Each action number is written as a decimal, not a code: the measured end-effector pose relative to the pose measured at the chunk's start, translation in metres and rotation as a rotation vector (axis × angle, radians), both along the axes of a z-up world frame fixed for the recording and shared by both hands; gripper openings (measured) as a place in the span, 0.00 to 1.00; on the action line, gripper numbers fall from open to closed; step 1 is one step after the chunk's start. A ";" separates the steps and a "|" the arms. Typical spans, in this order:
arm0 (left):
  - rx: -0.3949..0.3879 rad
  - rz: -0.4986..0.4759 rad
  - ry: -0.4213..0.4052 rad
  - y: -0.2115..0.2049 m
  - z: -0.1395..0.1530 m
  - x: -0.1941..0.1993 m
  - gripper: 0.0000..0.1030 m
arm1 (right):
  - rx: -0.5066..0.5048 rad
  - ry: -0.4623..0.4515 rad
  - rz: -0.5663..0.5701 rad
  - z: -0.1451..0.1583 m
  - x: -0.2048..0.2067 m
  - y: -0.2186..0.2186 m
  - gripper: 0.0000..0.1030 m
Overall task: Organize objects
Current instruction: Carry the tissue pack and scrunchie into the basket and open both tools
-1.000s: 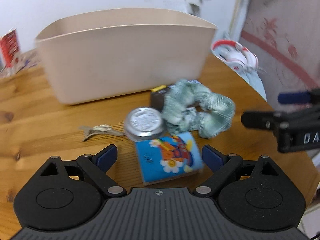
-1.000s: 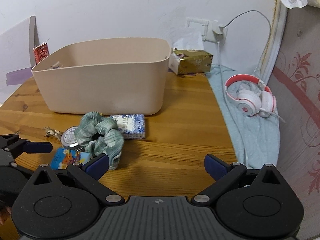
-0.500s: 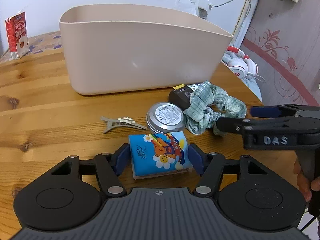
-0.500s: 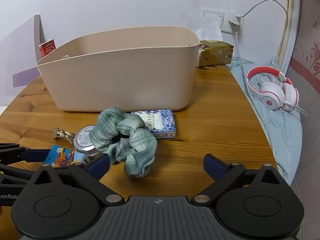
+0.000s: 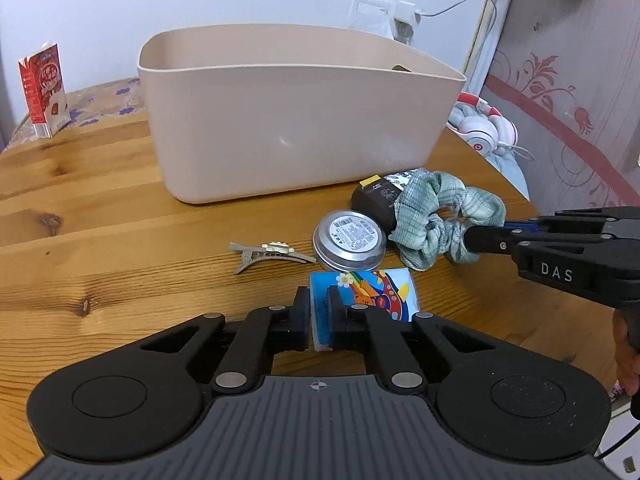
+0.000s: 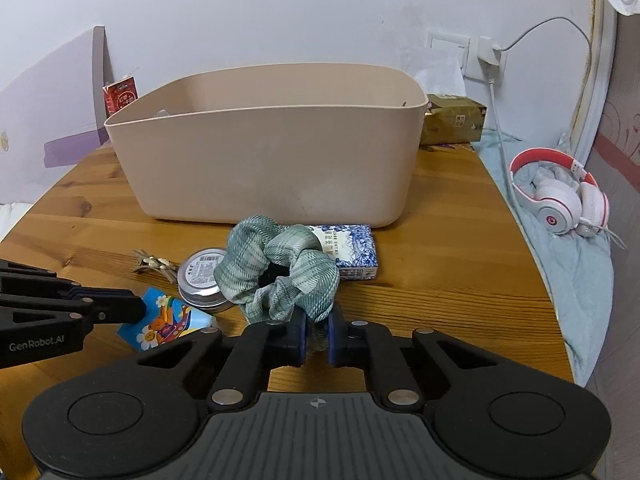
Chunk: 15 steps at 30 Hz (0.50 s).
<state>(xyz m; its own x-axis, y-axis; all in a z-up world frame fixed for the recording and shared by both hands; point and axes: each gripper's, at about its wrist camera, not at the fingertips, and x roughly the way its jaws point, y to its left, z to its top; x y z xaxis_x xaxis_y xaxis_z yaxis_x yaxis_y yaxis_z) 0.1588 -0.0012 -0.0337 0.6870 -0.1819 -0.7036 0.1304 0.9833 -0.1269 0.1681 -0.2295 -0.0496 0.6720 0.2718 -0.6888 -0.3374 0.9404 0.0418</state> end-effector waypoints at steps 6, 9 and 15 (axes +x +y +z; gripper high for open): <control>0.002 -0.007 -0.028 -0.017 0.005 -0.004 0.84 | -0.009 0.002 -0.014 0.002 -0.003 0.000 0.10; 0.018 -0.040 0.004 -0.029 -0.002 0.004 0.84 | -0.006 -0.002 -0.030 0.004 -0.004 -0.005 0.11; 0.021 -0.057 0.045 -0.034 -0.013 0.008 0.63 | 0.004 -0.020 -0.049 0.009 -0.009 -0.012 0.10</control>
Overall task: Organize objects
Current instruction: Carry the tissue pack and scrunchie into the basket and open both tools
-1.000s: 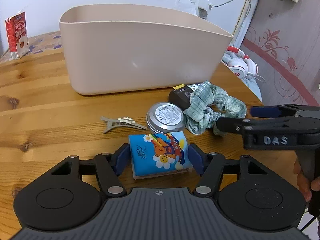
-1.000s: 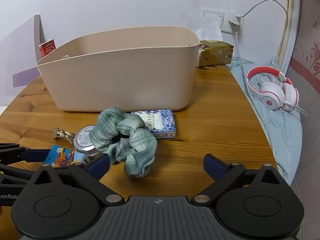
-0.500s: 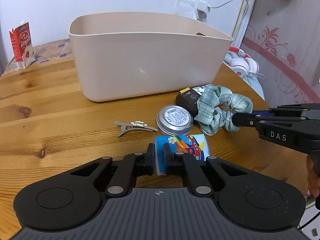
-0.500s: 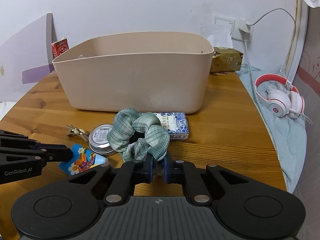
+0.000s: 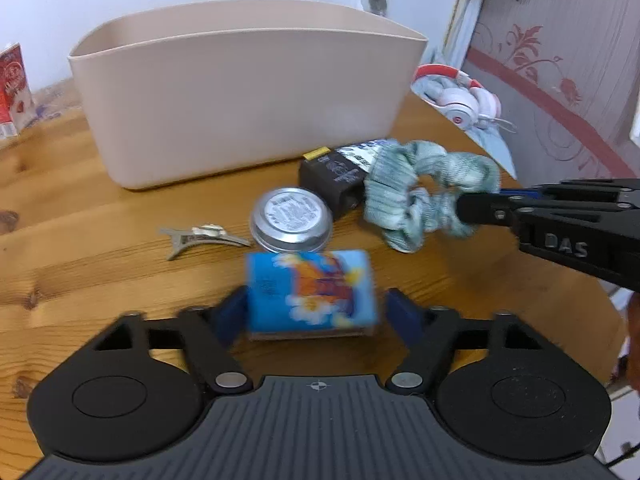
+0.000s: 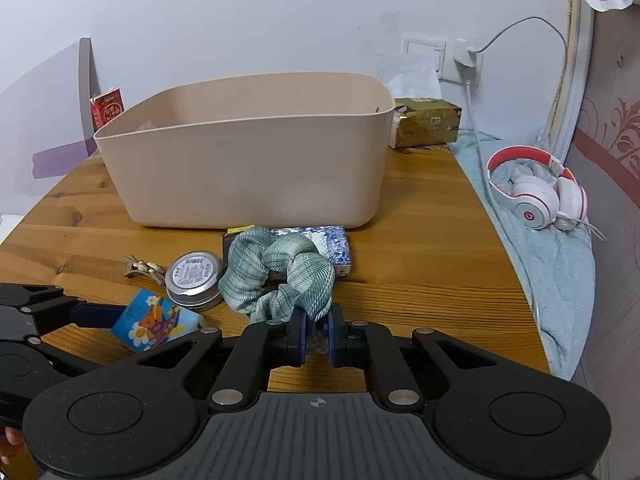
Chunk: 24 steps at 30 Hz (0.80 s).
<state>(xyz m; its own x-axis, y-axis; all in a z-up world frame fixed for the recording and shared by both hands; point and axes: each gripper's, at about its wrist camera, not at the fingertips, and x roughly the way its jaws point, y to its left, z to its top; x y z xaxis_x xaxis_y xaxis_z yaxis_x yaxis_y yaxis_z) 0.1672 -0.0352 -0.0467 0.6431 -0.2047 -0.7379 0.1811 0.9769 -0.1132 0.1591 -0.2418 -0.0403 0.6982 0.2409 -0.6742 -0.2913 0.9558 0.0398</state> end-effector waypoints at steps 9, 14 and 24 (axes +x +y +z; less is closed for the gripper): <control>-0.028 0.030 -0.073 0.029 0.033 -0.013 0.62 | -0.008 -0.050 -0.007 0.012 -0.007 -0.001 0.10; -0.038 0.055 -0.162 0.047 0.067 -0.020 0.62 | 0.001 -0.100 -0.008 0.029 -0.012 -0.004 0.10; -0.058 0.077 -0.311 0.065 0.126 -0.008 0.62 | 0.025 -0.235 -0.027 0.077 -0.015 -0.012 0.11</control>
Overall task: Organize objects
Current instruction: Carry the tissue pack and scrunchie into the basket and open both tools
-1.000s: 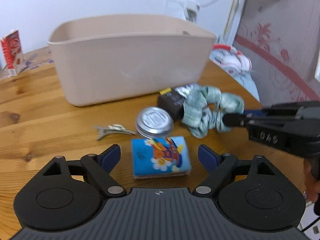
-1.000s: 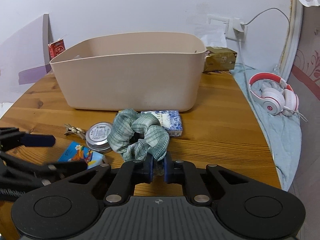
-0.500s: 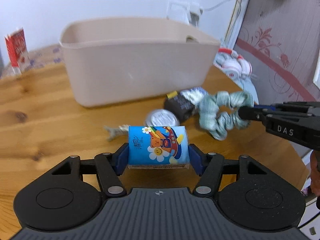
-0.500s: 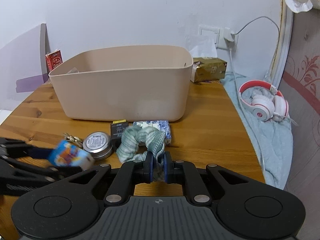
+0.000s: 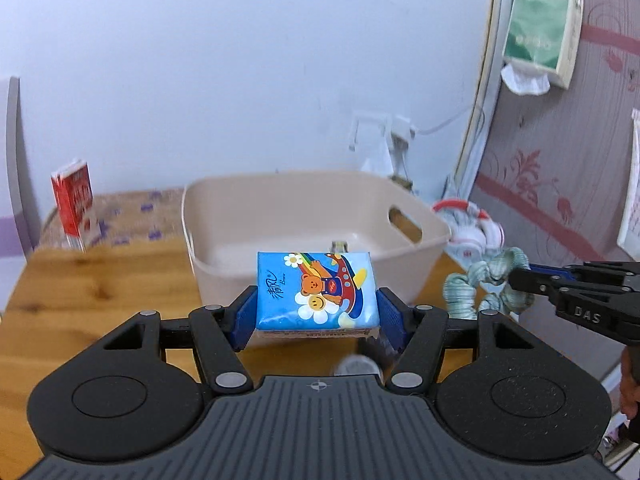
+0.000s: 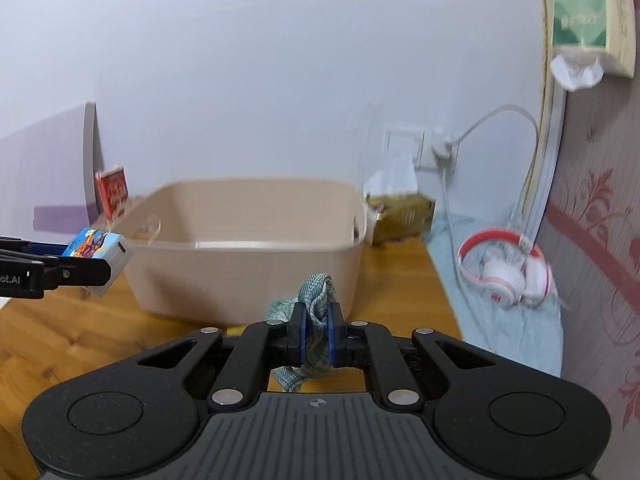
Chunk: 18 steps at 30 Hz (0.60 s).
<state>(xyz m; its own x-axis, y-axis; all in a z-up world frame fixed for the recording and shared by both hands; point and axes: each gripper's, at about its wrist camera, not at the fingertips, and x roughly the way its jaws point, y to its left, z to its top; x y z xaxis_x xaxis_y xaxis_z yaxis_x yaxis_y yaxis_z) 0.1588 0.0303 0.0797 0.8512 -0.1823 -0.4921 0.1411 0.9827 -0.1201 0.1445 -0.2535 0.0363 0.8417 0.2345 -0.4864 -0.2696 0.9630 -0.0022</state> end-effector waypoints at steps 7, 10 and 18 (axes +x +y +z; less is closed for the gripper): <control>0.022 0.013 -0.038 0.003 0.017 0.035 0.62 | 0.024 -0.088 -0.006 0.033 0.018 0.001 0.11; 0.027 0.024 -0.030 0.004 0.017 0.058 0.62 | 0.031 -0.113 -0.004 0.045 0.033 0.007 0.11; 0.055 0.043 0.045 0.002 -0.004 0.117 0.62 | 0.041 -0.122 0.023 0.057 0.085 0.031 0.10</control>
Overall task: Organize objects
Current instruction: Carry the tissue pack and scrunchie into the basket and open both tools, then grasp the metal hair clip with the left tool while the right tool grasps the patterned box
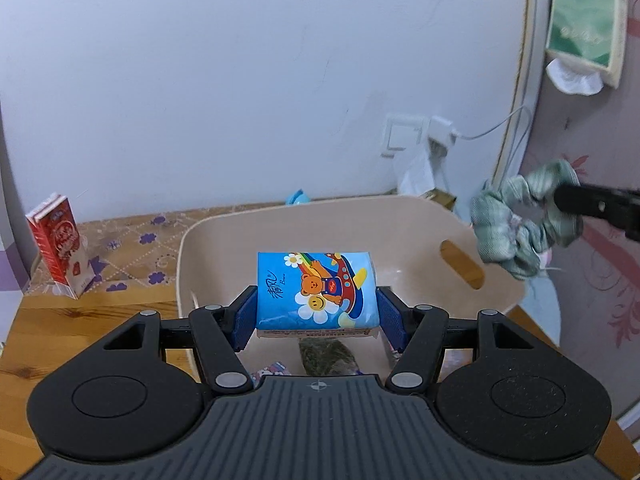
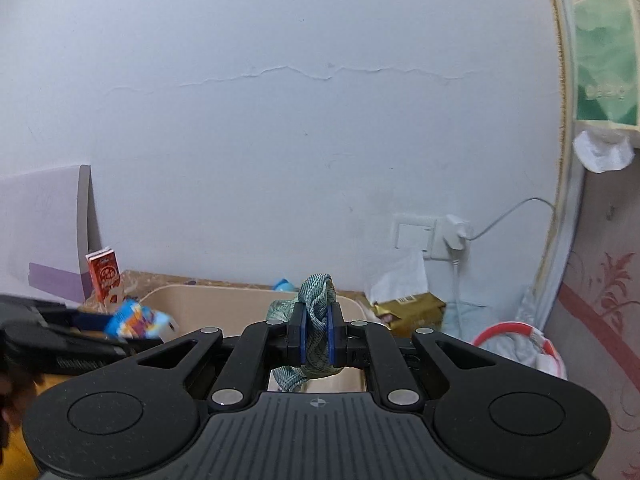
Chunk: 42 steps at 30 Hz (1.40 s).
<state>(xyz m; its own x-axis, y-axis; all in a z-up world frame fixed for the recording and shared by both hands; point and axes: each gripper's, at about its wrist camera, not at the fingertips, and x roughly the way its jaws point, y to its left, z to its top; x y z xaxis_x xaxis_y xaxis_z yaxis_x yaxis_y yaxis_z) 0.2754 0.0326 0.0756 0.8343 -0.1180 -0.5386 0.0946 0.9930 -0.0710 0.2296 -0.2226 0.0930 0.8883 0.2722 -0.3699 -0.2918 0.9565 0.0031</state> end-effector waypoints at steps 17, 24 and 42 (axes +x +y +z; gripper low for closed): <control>0.066 0.004 0.039 -0.003 -0.013 -0.002 0.81 | -0.104 0.105 0.050 -0.046 0.027 0.026 0.73; 0.070 0.000 -0.008 -0.002 0.005 -0.047 0.86 | -0.108 0.085 0.032 -0.038 -0.002 0.014 1.00; 0.075 -0.009 0.114 0.001 -0.067 -0.100 0.86 | -0.177 0.318 -0.056 -0.122 -0.021 -0.026 1.00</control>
<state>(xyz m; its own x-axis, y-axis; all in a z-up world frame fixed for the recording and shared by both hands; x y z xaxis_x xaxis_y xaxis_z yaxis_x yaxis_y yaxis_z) 0.1757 0.0333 0.0085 0.7664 -0.0815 -0.6371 0.0995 0.9950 -0.0076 0.2083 -0.2483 -0.0287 0.7333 0.1340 -0.6666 -0.2505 0.9647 -0.0816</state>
